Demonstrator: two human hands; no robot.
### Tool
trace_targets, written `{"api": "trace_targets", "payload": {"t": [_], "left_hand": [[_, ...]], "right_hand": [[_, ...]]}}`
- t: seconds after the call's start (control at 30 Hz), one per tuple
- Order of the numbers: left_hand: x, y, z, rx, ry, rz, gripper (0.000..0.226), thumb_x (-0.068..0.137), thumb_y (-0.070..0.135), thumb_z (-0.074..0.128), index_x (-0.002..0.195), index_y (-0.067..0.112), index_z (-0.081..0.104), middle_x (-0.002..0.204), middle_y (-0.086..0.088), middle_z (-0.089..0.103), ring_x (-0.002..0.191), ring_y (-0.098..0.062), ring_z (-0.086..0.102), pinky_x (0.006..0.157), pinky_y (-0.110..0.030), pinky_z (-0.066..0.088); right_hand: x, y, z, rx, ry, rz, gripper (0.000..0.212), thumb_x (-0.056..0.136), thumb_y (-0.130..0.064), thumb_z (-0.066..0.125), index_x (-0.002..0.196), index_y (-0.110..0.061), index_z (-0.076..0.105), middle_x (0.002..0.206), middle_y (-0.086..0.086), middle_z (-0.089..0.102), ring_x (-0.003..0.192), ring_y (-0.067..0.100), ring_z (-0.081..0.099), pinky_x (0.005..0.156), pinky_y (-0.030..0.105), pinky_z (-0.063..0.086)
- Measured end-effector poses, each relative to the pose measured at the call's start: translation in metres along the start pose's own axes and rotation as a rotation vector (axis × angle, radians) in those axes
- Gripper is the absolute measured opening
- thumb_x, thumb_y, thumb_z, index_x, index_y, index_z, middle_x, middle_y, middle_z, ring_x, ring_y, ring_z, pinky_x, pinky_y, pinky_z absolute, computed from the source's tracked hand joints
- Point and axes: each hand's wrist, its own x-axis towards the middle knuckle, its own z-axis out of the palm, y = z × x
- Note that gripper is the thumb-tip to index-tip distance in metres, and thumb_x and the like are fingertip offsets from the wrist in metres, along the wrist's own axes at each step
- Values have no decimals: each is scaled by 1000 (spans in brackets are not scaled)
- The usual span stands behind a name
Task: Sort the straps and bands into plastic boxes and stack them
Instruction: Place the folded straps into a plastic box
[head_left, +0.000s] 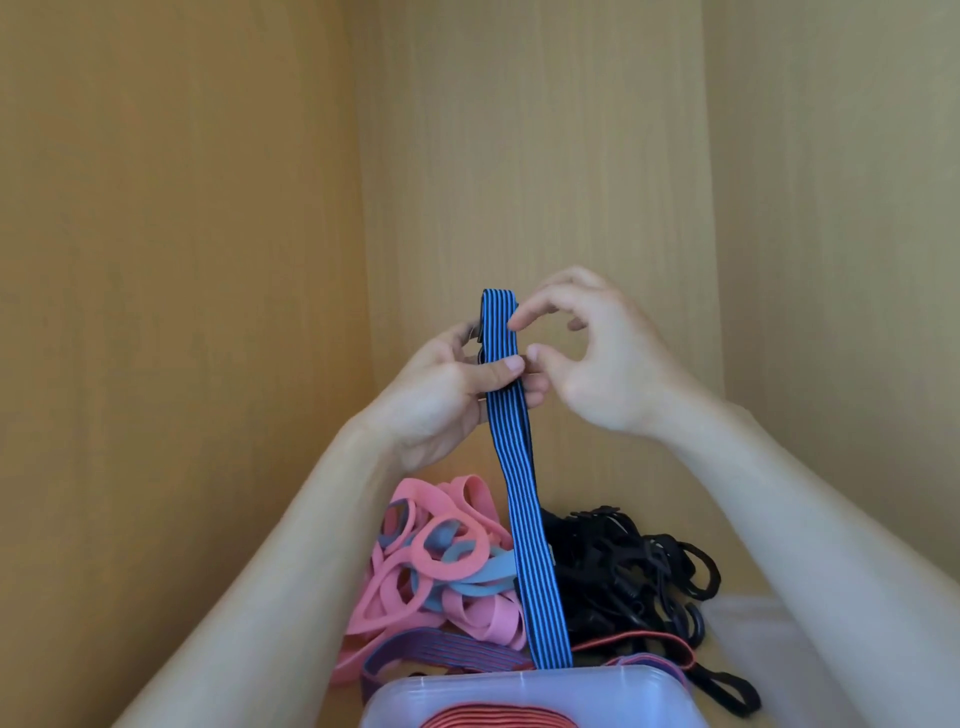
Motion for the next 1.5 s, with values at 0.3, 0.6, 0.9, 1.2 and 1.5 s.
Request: {"api": "trace_targets", "payload": {"t": [0.3,0.6,0.9,1.2,1.5], "left_hand": [[-1,-1,5,125,-59,24,37,98,-5,54,133,0,45,98,-21,71,85,-31,73,80,-38,62],[5,-6,5,244,-78,42,24,98,1,57,121,-3,49,85,-18,71,74,-29,73,71,-34,62],[2,-7,-2,342,-167,-45,26,101,2,54,126,-3,57,102,-22,75,92,-31,74,83,-36,60],[3,-11,2,488,-75,21,13,104,1,48,106,-6,59,67,-4,58,52,-15,55,59,-33,58],[5,-9,2,399,-6,25,19,105,4,46,115,-8,58,74,-10,65,54,-19,58,61,-35,59]], "right_hand": [[9,0,-15,189,-61,174,11,93,-21,70,103,-23,71,99,-11,72,93,3,64,87,21,48],[16,5,-16,251,-129,192,6,94,-16,68,98,-19,72,88,-6,73,71,6,65,66,14,46],[11,12,-21,322,-33,259,9,96,-9,66,97,-17,69,86,-2,68,64,11,63,66,26,52],[11,6,-19,416,-119,241,16,93,-3,67,108,-6,70,91,10,73,73,21,63,64,24,53],[12,10,-6,238,104,127,13,89,-14,68,97,-25,65,87,-4,73,70,20,67,72,38,55]]}}
